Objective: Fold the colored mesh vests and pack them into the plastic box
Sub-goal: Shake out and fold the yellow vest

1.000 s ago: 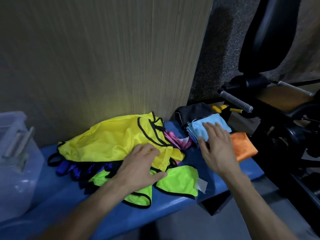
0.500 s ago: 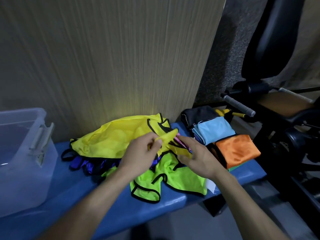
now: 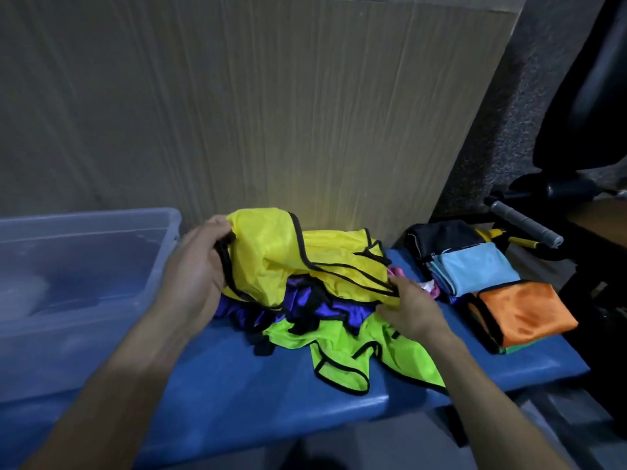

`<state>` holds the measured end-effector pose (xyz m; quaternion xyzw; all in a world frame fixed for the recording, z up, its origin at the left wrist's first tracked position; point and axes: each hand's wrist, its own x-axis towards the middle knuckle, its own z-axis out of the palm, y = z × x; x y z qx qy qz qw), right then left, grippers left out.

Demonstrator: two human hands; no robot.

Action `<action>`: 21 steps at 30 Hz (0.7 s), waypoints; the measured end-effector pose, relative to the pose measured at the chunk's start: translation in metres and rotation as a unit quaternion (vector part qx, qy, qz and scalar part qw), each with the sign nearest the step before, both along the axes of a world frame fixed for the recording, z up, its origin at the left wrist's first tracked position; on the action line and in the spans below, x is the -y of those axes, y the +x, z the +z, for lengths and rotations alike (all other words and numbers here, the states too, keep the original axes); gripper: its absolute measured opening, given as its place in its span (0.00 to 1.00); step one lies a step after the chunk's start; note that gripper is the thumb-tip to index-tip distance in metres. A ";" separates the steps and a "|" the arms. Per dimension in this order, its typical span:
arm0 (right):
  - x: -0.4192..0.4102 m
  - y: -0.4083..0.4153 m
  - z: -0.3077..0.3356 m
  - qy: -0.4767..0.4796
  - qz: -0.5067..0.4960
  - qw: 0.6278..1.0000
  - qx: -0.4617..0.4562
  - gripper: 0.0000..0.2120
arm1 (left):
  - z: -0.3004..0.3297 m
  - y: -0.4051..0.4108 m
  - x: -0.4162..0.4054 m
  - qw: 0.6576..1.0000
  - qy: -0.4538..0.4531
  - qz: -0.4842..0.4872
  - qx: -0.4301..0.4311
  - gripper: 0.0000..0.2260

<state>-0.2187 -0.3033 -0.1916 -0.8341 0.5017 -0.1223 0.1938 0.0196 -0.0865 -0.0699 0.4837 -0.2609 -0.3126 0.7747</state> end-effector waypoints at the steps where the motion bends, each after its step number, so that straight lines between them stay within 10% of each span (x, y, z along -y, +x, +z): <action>1: 0.006 -0.002 -0.003 -0.006 -0.015 1.000 -0.001 0.29 | 0.000 0.002 -0.005 1.000 -0.001 0.022 0.007 0.06; 9: 0.002 -0.022 0.029 -0.056 0.031 0.989 0.137 0.05 | 0.004 0.006 -0.017 0.996 -0.009 0.088 0.003 0.11; 13: -0.032 -0.025 0.072 0.051 0.069 0.945 0.315 0.12 | 0.006 -0.006 -0.018 1.000 0.028 -0.010 0.001 0.15; 17: -0.083 -0.019 0.111 0.236 0.117 0.827 0.498 0.10 | 0.008 -0.018 -0.027 0.990 0.019 -0.103 0.097 0.14; 21: -0.138 0.000 0.119 0.199 0.224 0.871 0.390 0.24 | 0.008 -0.036 -0.030 0.958 -0.004 -0.208 0.198 0.09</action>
